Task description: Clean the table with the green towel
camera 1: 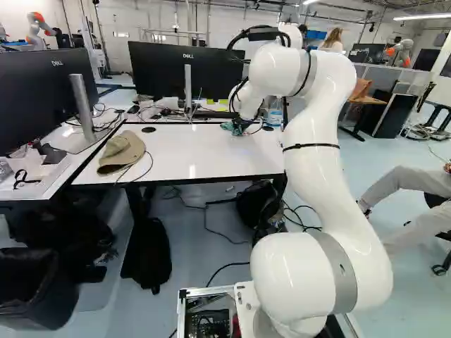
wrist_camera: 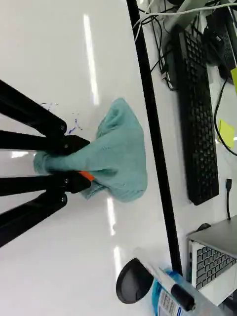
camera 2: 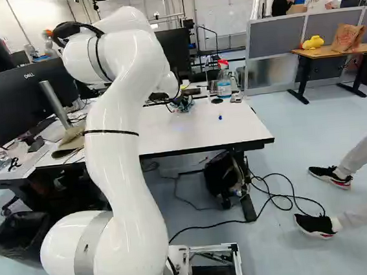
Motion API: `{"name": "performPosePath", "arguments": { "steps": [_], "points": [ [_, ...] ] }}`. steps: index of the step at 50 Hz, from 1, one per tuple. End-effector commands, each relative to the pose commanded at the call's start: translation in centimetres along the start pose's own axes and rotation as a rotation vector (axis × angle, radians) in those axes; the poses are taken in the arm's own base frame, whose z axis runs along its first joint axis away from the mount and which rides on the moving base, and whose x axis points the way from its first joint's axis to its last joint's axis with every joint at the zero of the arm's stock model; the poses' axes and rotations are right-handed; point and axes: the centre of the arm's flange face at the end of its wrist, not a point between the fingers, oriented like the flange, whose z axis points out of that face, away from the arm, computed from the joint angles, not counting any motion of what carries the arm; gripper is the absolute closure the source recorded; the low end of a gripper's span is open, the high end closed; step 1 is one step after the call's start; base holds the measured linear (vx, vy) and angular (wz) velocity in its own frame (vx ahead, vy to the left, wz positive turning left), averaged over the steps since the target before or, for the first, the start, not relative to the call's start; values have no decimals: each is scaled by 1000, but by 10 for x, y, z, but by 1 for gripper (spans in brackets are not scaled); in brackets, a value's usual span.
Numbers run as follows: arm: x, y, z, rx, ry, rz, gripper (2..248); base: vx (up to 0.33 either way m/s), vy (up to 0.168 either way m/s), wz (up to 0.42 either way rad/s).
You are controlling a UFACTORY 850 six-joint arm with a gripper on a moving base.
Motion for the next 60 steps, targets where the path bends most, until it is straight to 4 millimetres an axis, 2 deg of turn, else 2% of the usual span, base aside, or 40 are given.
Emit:
{"name": "performPosePath", "arguments": {
  "steps": [14,31,41,60],
  "points": [
    [12,-12,18,13,24,-11,200,0,0,0],
    [14,-41,25,39,33,-35,200,0,0,0],
    [9,-55,19,53,25,-50,200,0,0,0],
    [-10,-72,-5,69,-8,-69,200,0,0,0]
  ]
}}
